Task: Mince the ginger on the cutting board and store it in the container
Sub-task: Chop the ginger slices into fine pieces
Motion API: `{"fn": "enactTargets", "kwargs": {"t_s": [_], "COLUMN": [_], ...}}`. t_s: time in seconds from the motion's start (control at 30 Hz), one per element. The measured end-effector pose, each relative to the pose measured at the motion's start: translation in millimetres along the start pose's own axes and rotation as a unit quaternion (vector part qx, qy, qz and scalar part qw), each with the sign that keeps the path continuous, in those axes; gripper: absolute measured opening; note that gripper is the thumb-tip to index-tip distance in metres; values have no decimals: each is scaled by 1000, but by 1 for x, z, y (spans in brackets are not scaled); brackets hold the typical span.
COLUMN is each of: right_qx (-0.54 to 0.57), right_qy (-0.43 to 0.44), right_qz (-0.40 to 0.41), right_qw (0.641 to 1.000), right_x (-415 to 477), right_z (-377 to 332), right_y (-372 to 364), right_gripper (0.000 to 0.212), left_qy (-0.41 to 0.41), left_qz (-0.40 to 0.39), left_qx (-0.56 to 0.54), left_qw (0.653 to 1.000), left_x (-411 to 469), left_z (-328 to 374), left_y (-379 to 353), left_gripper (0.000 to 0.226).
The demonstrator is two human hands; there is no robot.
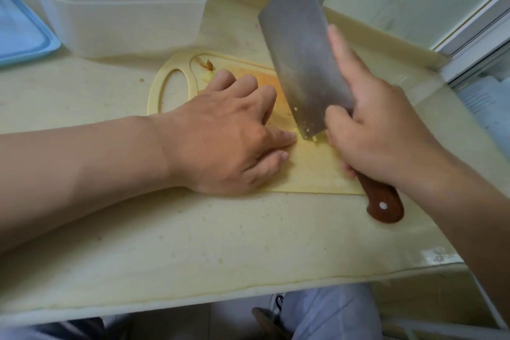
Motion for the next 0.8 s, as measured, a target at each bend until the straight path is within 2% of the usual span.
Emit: {"fn": "enactTargets", "kwargs": {"t_s": [0.13,0.27,0.33,0.4,0.53,0.6,0.8], "right_qx": [-1,-37,-51,-48,-9,3,-49], "right_qy": [-33,-35,-21,-6,9,-2,-17], "right_qz": [8,-76,-87,-69,20,28,-73], "right_qw": [999,996,995,996,1000,1000,996], "right_x": [-31,-7,12,21,-2,-19,0], "right_z": [10,3,-7,-13,2,8,-4], "right_y": [7,9,6,2,-1,0,8], "right_gripper": [91,93,95,95,93,92,93], "left_qy": [1,2,1,1,2,6,7], "left_qz": [-2,-4,-6,-3,-5,-7,-5], "left_qx": [-1,-6,-4,-6,-2,-1,-10], "left_qw": [1000,1000,1000,1000,1000,1000,1000], "left_x": [0,1,0,0,0,-1,0], "left_z": [0,1,1,2,1,0,1], "left_y": [0,1,1,1,1,1,1], "left_gripper": [56,57,57,56,57,58,57]}}
Point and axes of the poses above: each hand's wrist, its own x-axis towards the middle knuckle, its own y-axis out of the back of the hand, z = x × y, the point moved 4 cm from there along x, towards the middle knuckle, and after that the axes turned 5 degrees about -y, right-handed, at the moved point
